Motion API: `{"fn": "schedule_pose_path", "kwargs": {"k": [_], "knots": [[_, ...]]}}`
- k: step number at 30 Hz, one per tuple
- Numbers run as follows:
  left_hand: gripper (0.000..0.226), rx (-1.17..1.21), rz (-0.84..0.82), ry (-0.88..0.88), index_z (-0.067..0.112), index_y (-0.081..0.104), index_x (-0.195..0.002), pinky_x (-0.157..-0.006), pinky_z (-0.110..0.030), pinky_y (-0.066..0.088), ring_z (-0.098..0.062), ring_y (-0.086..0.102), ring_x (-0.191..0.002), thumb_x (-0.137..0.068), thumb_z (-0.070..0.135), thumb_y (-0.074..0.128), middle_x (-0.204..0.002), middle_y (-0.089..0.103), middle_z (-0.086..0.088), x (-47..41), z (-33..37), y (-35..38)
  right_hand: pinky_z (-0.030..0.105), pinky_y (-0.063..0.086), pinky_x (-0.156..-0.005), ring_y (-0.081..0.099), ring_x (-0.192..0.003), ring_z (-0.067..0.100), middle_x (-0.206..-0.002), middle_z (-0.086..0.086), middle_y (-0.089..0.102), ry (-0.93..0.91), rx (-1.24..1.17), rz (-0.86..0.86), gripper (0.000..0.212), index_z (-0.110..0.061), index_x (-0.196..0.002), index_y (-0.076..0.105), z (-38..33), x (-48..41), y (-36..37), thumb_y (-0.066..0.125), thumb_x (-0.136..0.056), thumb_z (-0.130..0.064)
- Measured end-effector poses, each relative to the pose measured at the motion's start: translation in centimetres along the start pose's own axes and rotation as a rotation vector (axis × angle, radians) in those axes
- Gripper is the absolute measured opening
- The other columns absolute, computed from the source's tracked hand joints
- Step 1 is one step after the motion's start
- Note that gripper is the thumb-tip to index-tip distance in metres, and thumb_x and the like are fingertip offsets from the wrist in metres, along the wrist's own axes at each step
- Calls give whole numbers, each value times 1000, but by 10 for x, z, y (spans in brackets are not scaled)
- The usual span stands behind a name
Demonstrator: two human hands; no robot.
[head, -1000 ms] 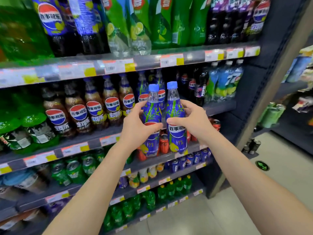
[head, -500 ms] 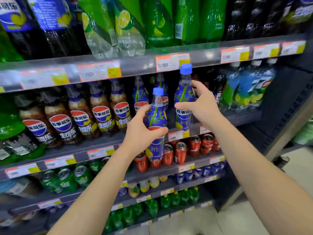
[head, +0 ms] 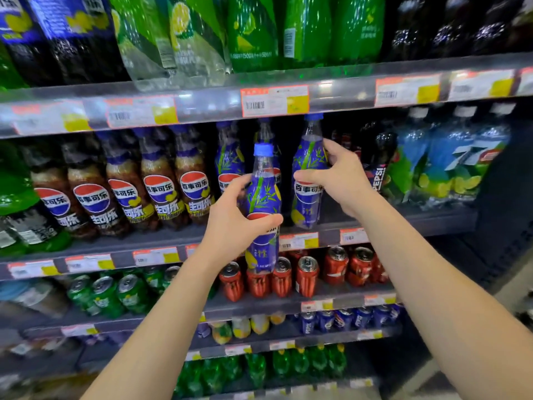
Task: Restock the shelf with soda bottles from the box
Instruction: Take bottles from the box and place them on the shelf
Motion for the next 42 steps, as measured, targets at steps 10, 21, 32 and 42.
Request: {"fn": "schedule_pose_path", "kwargs": {"k": [10, 21, 32, 42], "knots": [[76, 22, 42, 19, 51, 52, -122, -85, -23, 59, 2, 71, -98, -70, 18, 95, -110, 68, 26, -1, 7, 4, 43, 53, -102, 69, -106, 17, -121, 0, 69, 22, 139, 21, 83, -19, -141, 46, 40, -41, 6, 92, -71, -20], [82, 29, 81, 31, 34, 54, -138, -88, -30, 61, -5, 73, -100, -69, 20, 95, -118, 69, 13, -2, -2, 18, 25, 47, -94, 63, -111, 14, -133, 3, 64, -66, 215, 53, 99, -26, -157, 29, 62, -46, 11, 87, -78, -15], [79, 59, 115, 18, 42, 52, -131, -73, -18, 58, -4, 74, -99, -70, 12, 93, -118, 69, 14, -5, -4, 20, 35, 53, -96, 65, -116, 27, -130, 9, 67, -17, 177, 136, 85, -19, -149, 44, 103, -89, 18, 87, -77, -35], [76, 41, 127, 12, 33, 58, -131, -76, -19, 58, -9, 75, -99, -69, 8, 93, -116, 72, 9, -13, -7, 35, 35, 48, -102, 60, -125, 28, -139, 9, 62, 54, 149, 92, 89, -23, -154, 38, 120, -135, 27, 86, -80, -31]]}}
Point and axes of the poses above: each hand's wrist, its own x-axis away from the middle knuckle, its own y-axis out of the palm, z = x × y, the point moved 9 cm from there along -x, towards the middle knuckle
